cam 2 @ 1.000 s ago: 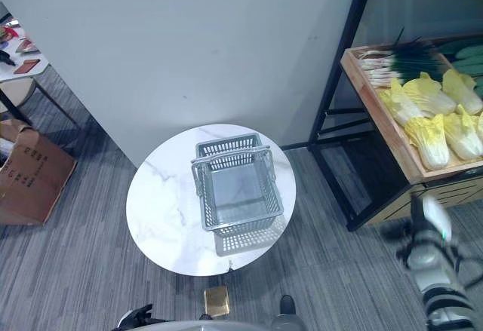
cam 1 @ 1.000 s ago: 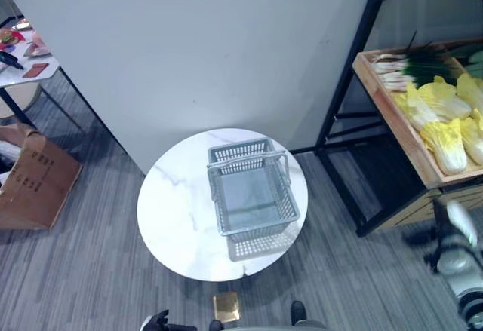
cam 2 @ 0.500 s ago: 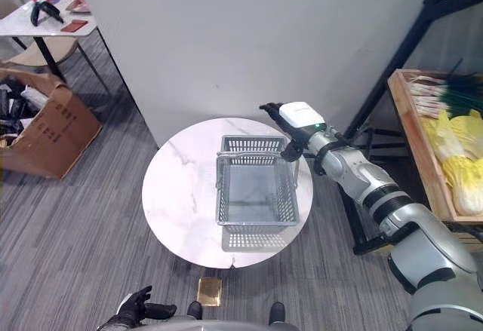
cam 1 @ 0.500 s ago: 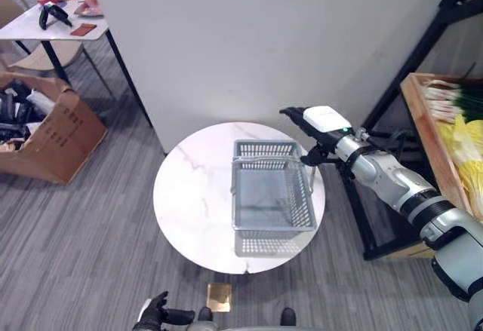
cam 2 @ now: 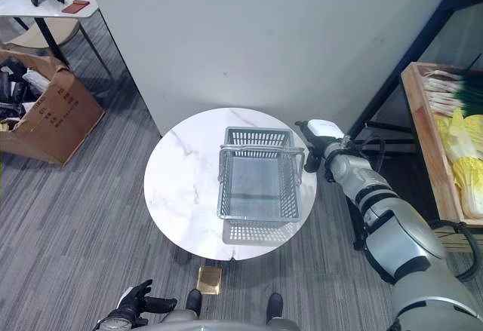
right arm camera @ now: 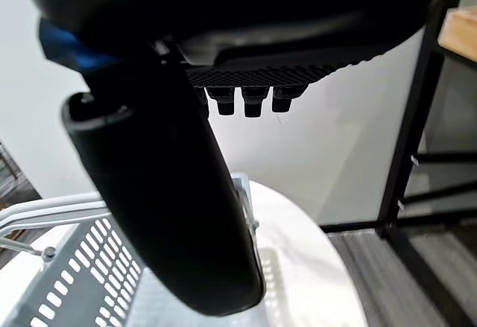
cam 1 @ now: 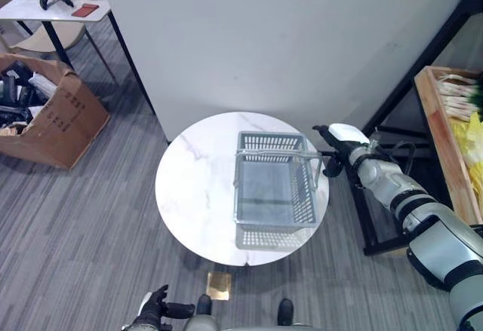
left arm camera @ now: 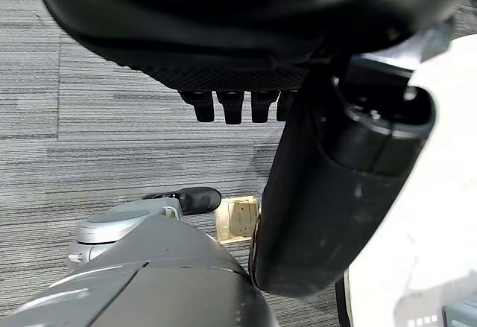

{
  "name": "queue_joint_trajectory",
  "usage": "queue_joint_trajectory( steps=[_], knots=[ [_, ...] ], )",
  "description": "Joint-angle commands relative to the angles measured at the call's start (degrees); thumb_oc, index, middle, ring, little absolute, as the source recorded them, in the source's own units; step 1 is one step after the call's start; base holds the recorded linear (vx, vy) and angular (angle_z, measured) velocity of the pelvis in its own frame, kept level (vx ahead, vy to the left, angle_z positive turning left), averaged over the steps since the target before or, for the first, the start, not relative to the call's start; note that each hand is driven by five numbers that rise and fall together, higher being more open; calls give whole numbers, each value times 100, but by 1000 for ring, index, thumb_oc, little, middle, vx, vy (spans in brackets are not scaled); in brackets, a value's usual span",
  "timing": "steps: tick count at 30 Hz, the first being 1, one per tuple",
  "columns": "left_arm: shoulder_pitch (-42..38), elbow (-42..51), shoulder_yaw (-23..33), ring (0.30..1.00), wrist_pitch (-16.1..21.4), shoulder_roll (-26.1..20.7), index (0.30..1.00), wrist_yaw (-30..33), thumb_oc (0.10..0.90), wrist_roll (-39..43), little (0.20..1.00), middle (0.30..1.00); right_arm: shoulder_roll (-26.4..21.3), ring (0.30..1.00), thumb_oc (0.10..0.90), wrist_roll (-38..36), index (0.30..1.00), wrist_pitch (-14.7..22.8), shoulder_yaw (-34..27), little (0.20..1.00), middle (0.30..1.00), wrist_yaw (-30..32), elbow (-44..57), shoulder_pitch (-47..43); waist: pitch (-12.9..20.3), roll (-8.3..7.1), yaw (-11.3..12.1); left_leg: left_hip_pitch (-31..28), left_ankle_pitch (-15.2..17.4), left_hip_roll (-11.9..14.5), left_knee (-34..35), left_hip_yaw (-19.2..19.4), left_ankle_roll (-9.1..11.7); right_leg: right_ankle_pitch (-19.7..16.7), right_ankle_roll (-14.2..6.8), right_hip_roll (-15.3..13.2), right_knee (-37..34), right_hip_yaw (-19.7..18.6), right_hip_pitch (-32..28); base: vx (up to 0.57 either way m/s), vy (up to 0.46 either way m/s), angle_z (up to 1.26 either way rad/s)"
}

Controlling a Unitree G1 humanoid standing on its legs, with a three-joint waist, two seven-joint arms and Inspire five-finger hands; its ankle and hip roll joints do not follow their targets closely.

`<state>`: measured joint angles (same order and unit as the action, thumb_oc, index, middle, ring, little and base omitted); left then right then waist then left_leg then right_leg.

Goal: Get the vegetables into the basket

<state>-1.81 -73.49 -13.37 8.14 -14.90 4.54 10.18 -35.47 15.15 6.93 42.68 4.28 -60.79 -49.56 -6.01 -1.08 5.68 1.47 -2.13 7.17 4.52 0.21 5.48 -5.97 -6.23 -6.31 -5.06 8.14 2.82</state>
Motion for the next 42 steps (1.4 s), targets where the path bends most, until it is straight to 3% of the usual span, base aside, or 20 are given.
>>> queue_joint_trajectory(
  steps=[1,12,18,19,20,21,25,33,35,37,38,41,42],
  knots=[
    [-204,-290,-441,1000,41,-167,1000,121,900,136,1000,1000,4,1000,900,-294,1000,95,26,1000,1000,456,-83,-1372,-68,-283,144,29,-81,60,48,-260,67,-96,-239,-300,6,-160,6,-19,-3,6],
    [-369,-203,-484,1000,87,-177,1000,262,900,352,1000,1000,187,1000,900,-456,1000,82,112,1000,1000,540,228,-1576,-213,-315,184,234,-140,29,48,-371,55,-109,-231,-322,6,-88,128,-2,1,5],
    [-437,-234,-545,1000,77,-188,1000,286,900,344,1000,1000,388,1000,900,-456,1000,39,100,1000,1000,560,-385,-1625,-278,-314,279,343,-172,-21,48,-455,40,-96,-238,-356,6,-2,161,-2,5,6],
    [-457,-232,-563,1000,83,-192,1000,295,900,335,1000,1000,436,904,831,-446,904,28,97,904,904,570,-560,-1625,-291,-312,292,368,-178,-33,48,-477,34,-99,-239,-359,6,0,171,-15,3,15],
    [-489,-237,-602,1000,83,-194,1000,307,900,324,1000,1000,531,374,453,-379,374,-11,66,374,374,572,-972,-1584,-311,-311,339,383,-180,-49,48,-497,24,-94,-240,-362,6,14,173,-2,3,13],
    [-496,-241,-617,1000,78,-197,1000,305,900,319,1000,1000,555,300,400,-353,300,-22,51,300,300,584,-1103,-1577,-312,-308,359,383,-178,-52,48,-508,22,-91,-242,-362,6,23,170,4,1,11],
    [-492,-240,-705,1000,59,-180,1000,310,900,208,1000,1000,519,300,400,-314,300,-86,-211,300,300,666,-1564,-1355,-313,-258,421,377,-156,-101,48,-556,-5,-75,-251,-393,6,54,141,0,11,4],
    [-449,-249,-730,1000,33,-122,1000,268,900,3,1000,1000,340,300,400,-296,300,-29,-344,300,300,644,-1347,-1051,-277,-199,381,271,-107,-131,48,-526,-31,-54,-261,-426,6,4,79,-1,9,1],
    [-427,-267,-716,1000,23,-103,1000,255,900,-39,1000,1000,266,300,400,-335,300,30,-288,300,300,668,-781,-1051,-254,-212,329,212,-88,-123,48,-476,-34,-59,-263,-425,6,-35,61,3,10,-3],
    [-364,-284,-606,1000,-41,-111,1000,226,900,-125,1000,1000,6,300,400,-278,300,109,-182,300,300,654,444,-962,-202,-248,240,119,-43,-98,48,-391,-32,-60,-268,-421,6,-94,30,10,15,-9],
    [-364,-284,-606,1000,-41,-111,1000,226,900,-125,1000,1000,5,300,400,-278,300,108,-182,300,300,654,445,-962,-202,-248,241,118,-43,-98,48,-391,-32,-60,-268,-421,6,-94,30,0,18,-10],
    [-267,-489,-349,1000,-160,-100,1000,180,900,-351,1000,1000,-316,300,400,-143,300,255,-244,300,300,616,2062,-585,-104,-263,76,-31,29,-79,48,-286,-40,-52,-267,-417,6,-176,-32,8,25,-10],
    [-265,-489,-352,1000,-160,-100,1000,180,900,-353,1000,1000,-323,300,400,-142,300,247,-251,300,300,610,2078,-574,-106,-262,83,-37,31,-78,48,-283,-40,-51,-267,-416,6,-179,-36,35,25,-16]
  ],
)
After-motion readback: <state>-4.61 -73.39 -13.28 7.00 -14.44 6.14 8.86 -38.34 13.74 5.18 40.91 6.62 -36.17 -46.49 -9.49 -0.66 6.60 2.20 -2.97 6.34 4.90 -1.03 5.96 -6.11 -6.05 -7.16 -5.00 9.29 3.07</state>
